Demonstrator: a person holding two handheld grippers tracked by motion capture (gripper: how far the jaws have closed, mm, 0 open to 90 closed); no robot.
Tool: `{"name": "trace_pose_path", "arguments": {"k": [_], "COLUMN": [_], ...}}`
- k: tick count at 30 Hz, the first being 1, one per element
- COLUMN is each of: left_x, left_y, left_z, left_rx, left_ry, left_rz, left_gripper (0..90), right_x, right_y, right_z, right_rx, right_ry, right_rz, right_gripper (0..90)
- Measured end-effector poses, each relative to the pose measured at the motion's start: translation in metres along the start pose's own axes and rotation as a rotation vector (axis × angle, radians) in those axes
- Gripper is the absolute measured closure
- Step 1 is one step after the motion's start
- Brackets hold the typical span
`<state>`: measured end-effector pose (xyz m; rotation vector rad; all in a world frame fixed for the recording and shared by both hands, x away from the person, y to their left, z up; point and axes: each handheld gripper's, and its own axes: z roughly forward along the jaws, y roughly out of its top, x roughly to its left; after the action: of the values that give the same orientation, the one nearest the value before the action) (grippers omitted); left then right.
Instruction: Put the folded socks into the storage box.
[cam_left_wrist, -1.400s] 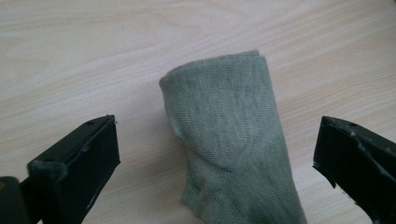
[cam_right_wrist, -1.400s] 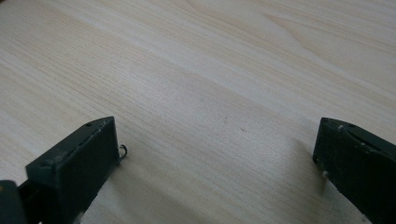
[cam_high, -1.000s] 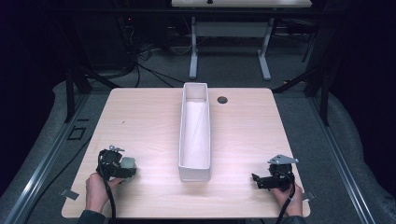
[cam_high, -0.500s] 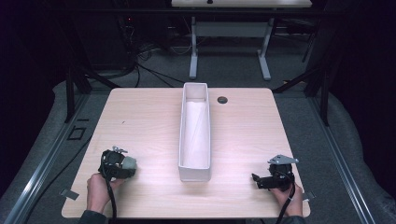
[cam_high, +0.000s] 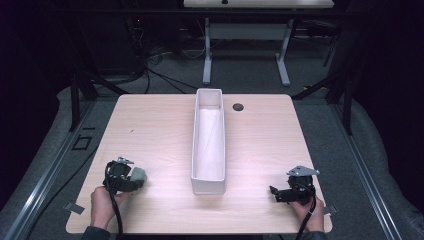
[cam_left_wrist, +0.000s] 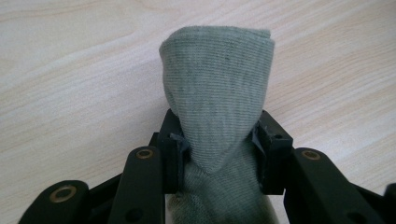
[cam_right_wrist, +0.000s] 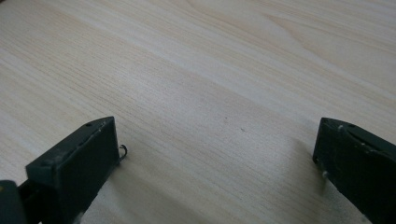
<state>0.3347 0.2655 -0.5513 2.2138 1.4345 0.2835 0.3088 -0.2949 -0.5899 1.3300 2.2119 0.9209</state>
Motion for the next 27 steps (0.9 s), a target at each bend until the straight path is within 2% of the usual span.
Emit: {"name": "trace_pose_path", "arguments": {"k": [9,17,27], "left_x": [0.003,0.005,0.006], "left_y": [0.001,0.004,0.006], "left_z": [-0.013,-0.026,-0.039], "left_rx": [-0.036,-0.066,-0.107], "left_ry": [-0.011,-0.052,-0.101], "left_rz": [0.015,0.046,0.065], "left_gripper": [62.7,62.7,62.8], "right_x": [0.000,0.000,0.000], "right_y": [0.000,0.000,0.000], "right_z": [0.000,0.000,0.000], "right_rx": [0.000,0.000,0.000], "right_ry": [0.000,0.000,0.000], "right_rz": [0.000,0.000,0.000], "right_gripper": [0.0,0.0,0.0]}}
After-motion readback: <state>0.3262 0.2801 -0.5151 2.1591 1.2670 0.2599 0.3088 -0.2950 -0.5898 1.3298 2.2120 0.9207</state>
